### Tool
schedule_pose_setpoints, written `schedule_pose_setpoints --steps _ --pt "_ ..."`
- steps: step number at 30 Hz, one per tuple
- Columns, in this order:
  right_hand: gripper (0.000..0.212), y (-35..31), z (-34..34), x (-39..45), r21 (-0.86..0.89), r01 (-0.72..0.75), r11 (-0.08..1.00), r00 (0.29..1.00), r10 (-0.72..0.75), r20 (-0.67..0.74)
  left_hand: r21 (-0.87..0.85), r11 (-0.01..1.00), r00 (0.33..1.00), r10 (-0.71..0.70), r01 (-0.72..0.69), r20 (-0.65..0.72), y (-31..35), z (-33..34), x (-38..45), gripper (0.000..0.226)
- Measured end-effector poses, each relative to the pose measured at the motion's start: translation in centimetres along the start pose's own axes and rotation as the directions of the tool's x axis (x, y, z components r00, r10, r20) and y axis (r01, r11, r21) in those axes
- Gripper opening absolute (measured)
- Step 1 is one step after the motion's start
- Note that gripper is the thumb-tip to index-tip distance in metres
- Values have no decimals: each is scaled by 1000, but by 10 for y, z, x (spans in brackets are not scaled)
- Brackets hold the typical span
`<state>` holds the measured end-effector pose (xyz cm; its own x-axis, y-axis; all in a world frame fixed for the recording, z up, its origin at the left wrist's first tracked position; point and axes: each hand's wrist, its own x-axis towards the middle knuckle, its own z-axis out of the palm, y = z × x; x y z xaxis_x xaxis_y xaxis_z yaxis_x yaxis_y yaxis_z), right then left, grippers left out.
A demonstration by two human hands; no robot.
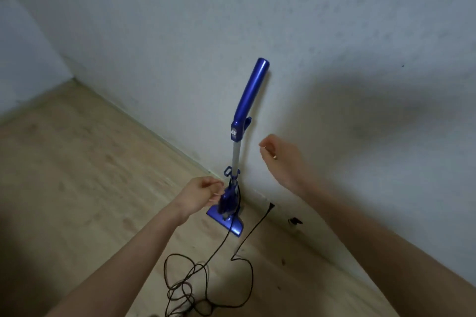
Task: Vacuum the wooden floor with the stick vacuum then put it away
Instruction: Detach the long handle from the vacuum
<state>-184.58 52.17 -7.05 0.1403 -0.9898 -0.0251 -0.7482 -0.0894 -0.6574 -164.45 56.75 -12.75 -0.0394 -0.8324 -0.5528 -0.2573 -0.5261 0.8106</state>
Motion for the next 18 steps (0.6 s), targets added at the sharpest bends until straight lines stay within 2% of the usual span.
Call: schedule_pose_setpoints --steps 2,3,5,6,8,11,14,16,18 --pt "15 -29 -5 17 -195 201 960 976 -213 -42 -32 999 1000 14 -13 9 12 -17 4 14" --pt "16 -41 -4 28 -291 297 909 949 -314 -11 -54 999 1000 10 -9 21 16 -27 8 13" --pt "20 -56 7 55 -513 451 730 882 -452 133 -74 997 999 -5 9 54 20 -47 17 15" --pt "23 -61 13 68 -617 482 623 864 -455 216 -82 996 997 -17 23 75 21 -57 23 18" --pt "30 -69 24 93 -768 495 406 855 -383 349 -119 991 993 -46 59 112 23 -77 31 20" --pt "30 -83 37 121 -882 436 181 900 -116 421 -153 981 985 -94 116 143 24 -99 41 19" --pt "25 -94 45 131 -921 389 38 911 135 390 -162 978 982 -109 134 154 20 -107 53 15" --pt "24 -96 48 135 -911 410 -39 893 222 392 -157 978 980 -111 138 168 20 -105 58 12" --pt "25 -99 49 138 -886 461 -51 855 294 428 -178 969 974 -137 169 180 20 -100 64 13"
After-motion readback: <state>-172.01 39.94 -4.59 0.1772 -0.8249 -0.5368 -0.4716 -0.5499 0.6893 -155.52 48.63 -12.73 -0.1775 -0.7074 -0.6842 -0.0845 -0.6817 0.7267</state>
